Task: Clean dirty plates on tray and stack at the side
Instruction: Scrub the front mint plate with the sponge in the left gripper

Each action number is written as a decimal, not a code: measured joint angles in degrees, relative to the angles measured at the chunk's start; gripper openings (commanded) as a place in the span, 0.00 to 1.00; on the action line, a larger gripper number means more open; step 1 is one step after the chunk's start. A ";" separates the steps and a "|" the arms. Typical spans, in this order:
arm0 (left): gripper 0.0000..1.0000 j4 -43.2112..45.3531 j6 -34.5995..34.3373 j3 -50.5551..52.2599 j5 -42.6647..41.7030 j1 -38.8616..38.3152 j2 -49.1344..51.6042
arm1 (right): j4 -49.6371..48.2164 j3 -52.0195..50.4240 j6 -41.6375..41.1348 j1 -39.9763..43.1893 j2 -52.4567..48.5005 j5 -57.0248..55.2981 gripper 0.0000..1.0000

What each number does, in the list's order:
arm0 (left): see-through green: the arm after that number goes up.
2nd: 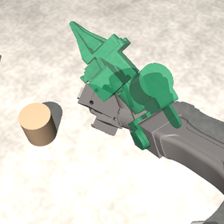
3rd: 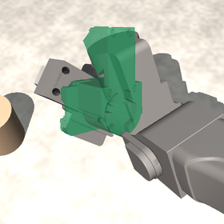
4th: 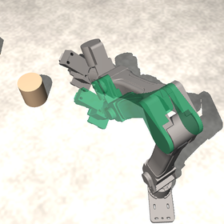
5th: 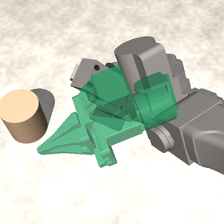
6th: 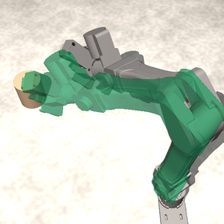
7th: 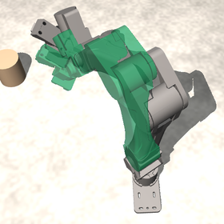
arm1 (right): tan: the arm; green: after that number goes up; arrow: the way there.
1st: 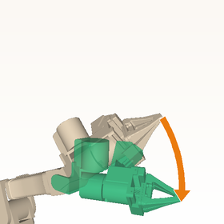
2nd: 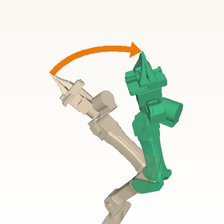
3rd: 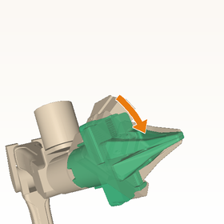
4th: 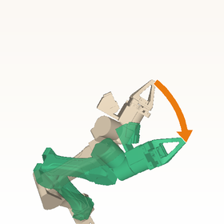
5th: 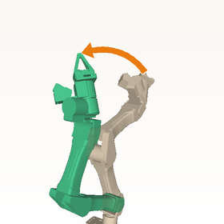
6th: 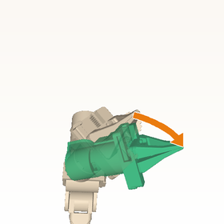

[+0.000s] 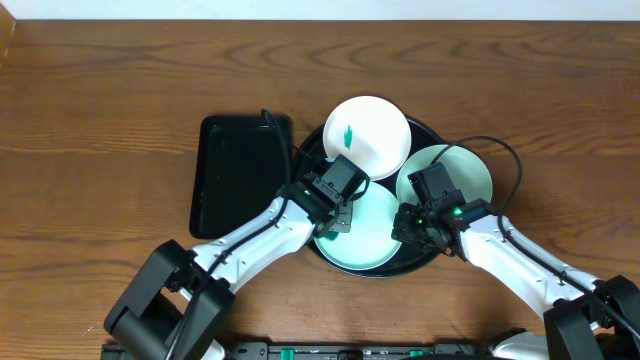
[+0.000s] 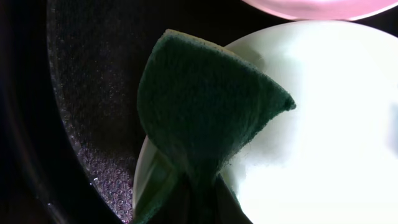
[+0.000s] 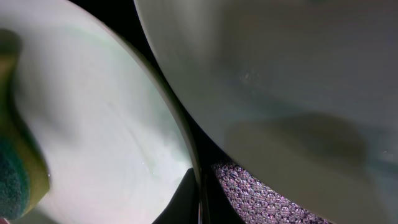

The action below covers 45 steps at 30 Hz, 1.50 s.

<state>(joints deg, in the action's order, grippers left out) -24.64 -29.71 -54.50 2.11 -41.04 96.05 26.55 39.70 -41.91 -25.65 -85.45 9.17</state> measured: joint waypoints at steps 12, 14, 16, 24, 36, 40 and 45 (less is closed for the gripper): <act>0.07 1.70 1.38 -1.51 -1.68 0.00 4.46 | -0.09 0.00 0.00 0.00 0.00 -0.11 0.01; 0.07 1.86 1.51 -1.53 -3.58 0.55 4.46 | -0.09 0.00 0.00 0.00 0.00 -0.15 0.01; 0.07 2.12 1.53 -1.53 -5.73 1.25 4.50 | -0.09 0.00 0.00 0.00 0.00 -0.26 0.01; 0.07 6.95 1.66 -1.46 -18.43 3.26 5.44 | 1.11 0.00 0.02 0.13 0.00 -4.02 0.01; 0.07 -0.94 1.68 -1.60 -19.69 5.18 -10.51 | 0.20 0.00 0.00 0.02 0.02 -2.12 0.01; 0.07 -5.90 1.77 -1.73 -16.50 5.33 -12.83 | 0.17 0.00 0.00 0.02 0.02 -2.05 0.01; 0.07 -6.23 2.19 -1.38 -15.04 5.16 -10.58 | 0.09 0.00 0.00 0.02 0.02 -1.92 0.01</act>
<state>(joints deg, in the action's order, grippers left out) -30.87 -27.53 -55.88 -12.93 -35.88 85.47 26.63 39.70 -41.91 -25.63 -85.43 7.25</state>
